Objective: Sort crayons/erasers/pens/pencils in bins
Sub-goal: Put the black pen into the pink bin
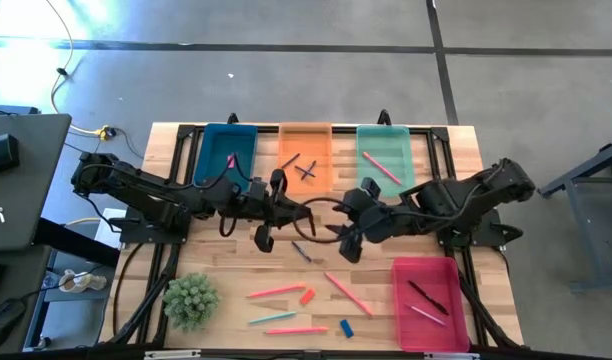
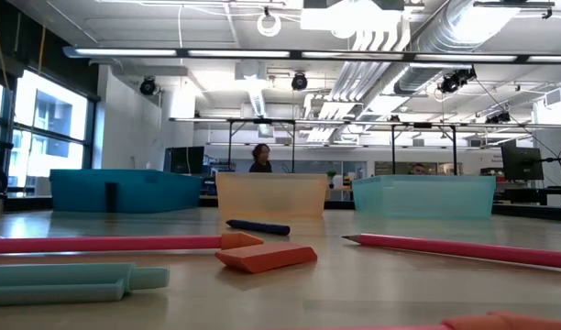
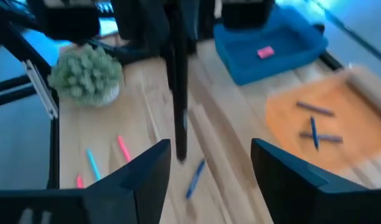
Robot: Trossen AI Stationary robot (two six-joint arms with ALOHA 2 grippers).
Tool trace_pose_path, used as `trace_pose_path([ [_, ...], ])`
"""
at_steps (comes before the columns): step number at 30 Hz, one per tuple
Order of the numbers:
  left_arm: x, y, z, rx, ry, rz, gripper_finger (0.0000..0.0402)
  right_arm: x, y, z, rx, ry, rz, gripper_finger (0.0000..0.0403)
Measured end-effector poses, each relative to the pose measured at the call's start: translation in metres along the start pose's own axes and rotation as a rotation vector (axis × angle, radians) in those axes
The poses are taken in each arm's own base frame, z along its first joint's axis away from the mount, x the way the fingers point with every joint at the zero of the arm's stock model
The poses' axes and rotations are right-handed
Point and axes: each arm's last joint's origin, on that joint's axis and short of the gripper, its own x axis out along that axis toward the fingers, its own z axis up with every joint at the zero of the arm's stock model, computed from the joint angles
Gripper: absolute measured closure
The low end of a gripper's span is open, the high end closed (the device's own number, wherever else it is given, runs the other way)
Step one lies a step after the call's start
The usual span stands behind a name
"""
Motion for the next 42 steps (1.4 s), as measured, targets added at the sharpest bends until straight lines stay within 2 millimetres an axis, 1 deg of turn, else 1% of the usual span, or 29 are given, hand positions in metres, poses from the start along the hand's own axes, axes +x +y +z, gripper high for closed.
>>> trace_pose_path([
  [4, 0.0, 0.0, 0.001, 0.0, -0.006, -0.001, 0.0387, 0.011, 0.0, 0.007, -0.029, -0.041, 0.001, 0.0187],
  [7, 0.0, 0.0, 0.003, -0.001, -0.027, -0.004, 0.0387, 0.022, -0.001, 0.008, -0.042, -0.025, 0.007, 0.019],
  [11, 0.0, -0.001, 0.004, 0.01, -0.038, -0.006, 0.0387, 0.035, 0.003, 0.008, -0.064, 0.004, 0.064, 0.0192],
  [16, 0.0, 0.0, 0.004, 0.017, -0.043, -0.005, 0.0387, 0.043, 0.002, 0.01, -0.063, -0.005, 0.063, 0.0193],
  [18, 0.0, 0.0, 0.004, 0.017, -0.043, -0.005, 0.0387, 0.044, 0.0, 0.01, -0.06, -0.004, 0.056, 0.02],
  [20, 0.0, 0.0, 0.004, 0.017, -0.043, -0.005, 0.0387, 0.045, -0.001, 0.011, -0.057, -0.006, 0.051, 0.0217],
  [22, 0.0, 0.0, 0.004, 0.018, -0.042, -0.004, 0.0387, 0.045, -0.002, 0.012, -0.053, -0.006, 0.049, 0.0246],
  [28, 0.0, 0.002, 0.004, 0.02, -0.037, 0.006, 0.038, 0.047, -0.005, 0.013, -0.038, 0.014, 0.082, 0.0359],
  [30, 0.0, 0.003, 0.003, 0.021, -0.032, 0.011, 0.0376, 0.048, -0.007, 0.014, -0.036, 0.021, 0.09, 0.0387],
  [32, 0.0, 0.004, 0.003, 0.02, -0.027, 0.012, 0.0371, 0.048, -0.007, 0.014, -0.032, 0.022, 0.09, 0.0389],
  [36, 0.0, 0.006, 0.003, 0.007, -0.024, 0.018, 0.0362, 0.048, -0.007, 0.014, -0.01, 0.026, 0.088, 0.0374],
  [39, 0.0, 0.007, 0.001, 0.002, -0.003, 0.028, 0.0351, 0.048, -0.008, 0.012, 0.001, 0.044, 0.079, 0.0383],
  [42, 0.0, 0.008, -0.004, 0.04, 0.058, 0.029, 0.0334, 0.048, -0.009, 0.009, 0.01, 0.069, 0.063, 0.0396],
])
